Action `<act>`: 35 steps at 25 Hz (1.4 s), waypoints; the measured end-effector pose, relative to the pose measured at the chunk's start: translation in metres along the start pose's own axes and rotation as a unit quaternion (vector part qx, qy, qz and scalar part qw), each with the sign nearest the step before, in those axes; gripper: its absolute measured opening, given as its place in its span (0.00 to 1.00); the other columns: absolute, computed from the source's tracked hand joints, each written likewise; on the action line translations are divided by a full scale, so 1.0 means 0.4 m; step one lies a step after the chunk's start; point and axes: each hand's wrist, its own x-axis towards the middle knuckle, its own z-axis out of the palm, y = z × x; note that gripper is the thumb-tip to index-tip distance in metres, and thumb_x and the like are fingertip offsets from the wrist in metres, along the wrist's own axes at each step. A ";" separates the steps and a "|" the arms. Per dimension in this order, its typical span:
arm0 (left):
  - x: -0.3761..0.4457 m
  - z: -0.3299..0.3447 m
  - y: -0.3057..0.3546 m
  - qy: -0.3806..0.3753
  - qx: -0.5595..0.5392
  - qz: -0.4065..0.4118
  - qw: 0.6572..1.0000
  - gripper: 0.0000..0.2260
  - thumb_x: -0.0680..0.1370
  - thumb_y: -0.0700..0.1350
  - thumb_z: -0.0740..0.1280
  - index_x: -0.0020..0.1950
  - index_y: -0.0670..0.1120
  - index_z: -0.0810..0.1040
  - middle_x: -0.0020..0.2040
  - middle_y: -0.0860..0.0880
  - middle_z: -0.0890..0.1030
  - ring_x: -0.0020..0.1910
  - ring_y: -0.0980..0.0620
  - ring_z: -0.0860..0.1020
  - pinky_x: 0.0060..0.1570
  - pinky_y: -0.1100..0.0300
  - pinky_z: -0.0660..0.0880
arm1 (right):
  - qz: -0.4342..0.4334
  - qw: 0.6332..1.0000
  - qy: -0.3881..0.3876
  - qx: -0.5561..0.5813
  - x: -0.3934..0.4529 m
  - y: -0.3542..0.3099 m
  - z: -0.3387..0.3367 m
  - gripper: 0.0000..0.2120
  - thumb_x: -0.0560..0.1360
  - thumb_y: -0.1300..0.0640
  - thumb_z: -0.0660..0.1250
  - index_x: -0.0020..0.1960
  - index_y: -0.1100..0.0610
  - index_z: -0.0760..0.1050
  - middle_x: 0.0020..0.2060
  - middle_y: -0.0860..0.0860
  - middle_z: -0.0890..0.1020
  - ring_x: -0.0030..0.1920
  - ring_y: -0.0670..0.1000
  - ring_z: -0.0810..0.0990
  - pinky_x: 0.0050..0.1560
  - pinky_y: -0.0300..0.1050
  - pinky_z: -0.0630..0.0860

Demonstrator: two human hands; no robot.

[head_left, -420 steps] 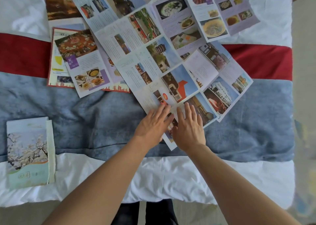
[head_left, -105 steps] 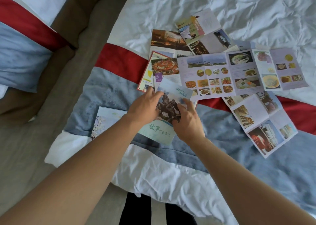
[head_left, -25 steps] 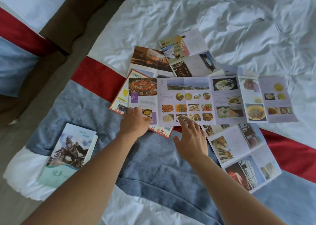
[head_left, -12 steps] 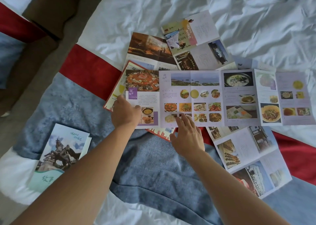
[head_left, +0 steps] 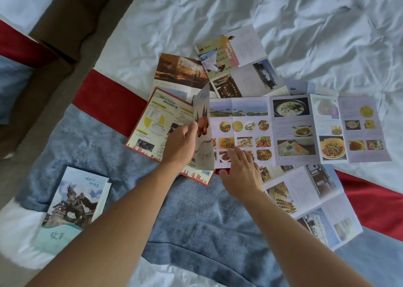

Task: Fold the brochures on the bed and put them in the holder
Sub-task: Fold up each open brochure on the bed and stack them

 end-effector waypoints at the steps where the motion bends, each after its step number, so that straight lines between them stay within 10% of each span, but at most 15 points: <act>1: 0.010 0.018 -0.007 -0.004 0.024 0.006 1.000 0.14 0.80 0.58 0.58 0.40 0.54 0.76 0.37 0.58 0.78 0.38 0.56 0.77 0.31 0.62 0.72 | 0.013 1.000 0.011 0.003 0.001 0.019 -0.007 0.32 0.78 0.47 0.64 0.78 0.51 0.57 0.80 0.50 0.58 0.79 0.54 0.54 0.76 0.57 0.58; 5: 0.043 0.079 -0.021 -0.014 0.070 -0.066 0.995 0.17 0.78 0.51 0.67 0.65 0.48 0.74 0.58 0.52 0.78 0.50 0.53 0.78 0.42 0.56 0.77 | 0.070 0.997 0.031 0.013 0.004 0.092 -0.027 0.38 0.79 0.45 0.64 0.81 0.50 0.47 0.81 0.51 0.52 0.80 0.56 0.51 0.76 0.57 0.55; 10: 0.092 0.127 0.011 0.059 0.010 -0.142 0.988 0.15 0.76 0.46 0.69 0.60 0.46 0.73 0.52 0.51 0.79 0.45 0.52 0.77 0.31 0.63 0.65 | 0.093 0.995 0.022 0.012 0.014 0.137 -0.022 0.38 0.79 0.45 0.62 0.82 0.52 0.47 0.81 0.51 0.53 0.81 0.54 0.51 0.78 0.56 0.52; 16: 0.103 0.148 0.042 0.097 -0.075 -0.224 0.967 0.14 0.76 0.39 0.60 0.60 0.43 0.76 0.56 0.45 0.80 0.50 0.45 0.78 0.40 0.56 0.74 | 0.081 0.990 0.095 0.071 0.030 0.153 -0.049 0.26 0.83 0.45 0.46 0.79 0.52 0.58 0.69 0.52 0.76 0.70 0.55 0.72 0.73 0.56 0.61; 21: 0.087 0.101 0.070 0.187 -0.119 -0.204 0.954 0.16 0.71 0.47 0.60 0.55 0.44 0.79 0.51 0.46 0.82 0.49 0.45 0.80 0.45 0.53 0.77 | 0.116 0.982 0.114 0.099 0.053 0.176 -0.089 0.28 0.83 0.43 0.48 0.78 0.55 0.59 0.74 0.56 0.69 0.73 0.59 0.67 0.72 0.59 0.63; 30: 0.065 0.260 0.173 0.038 -0.072 -0.100 0.992 0.03 0.77 0.46 0.66 0.44 0.49 0.77 0.41 0.54 0.80 0.40 0.55 0.77 0.34 0.60 0.66 | 0.171 0.942 0.174 0.230 0.022 0.252 -0.129 0.33 0.78 0.38 0.42 0.74 0.54 0.67 0.70 0.56 0.74 0.69 0.58 0.71 0.68 0.57 0.67; 35: 0.081 0.387 0.206 -0.004 -0.058 -0.105 0.993 0.04 0.76 0.49 0.68 0.45 0.49 0.79 0.42 0.53 0.82 0.42 0.52 0.80 0.35 0.59 0.70 | 0.283 0.855 0.219 0.375 0.045 0.354 -0.157 0.34 0.80 0.36 0.41 0.74 0.54 0.68 0.71 0.57 0.73 0.71 0.59 0.69 0.73 0.57 0.63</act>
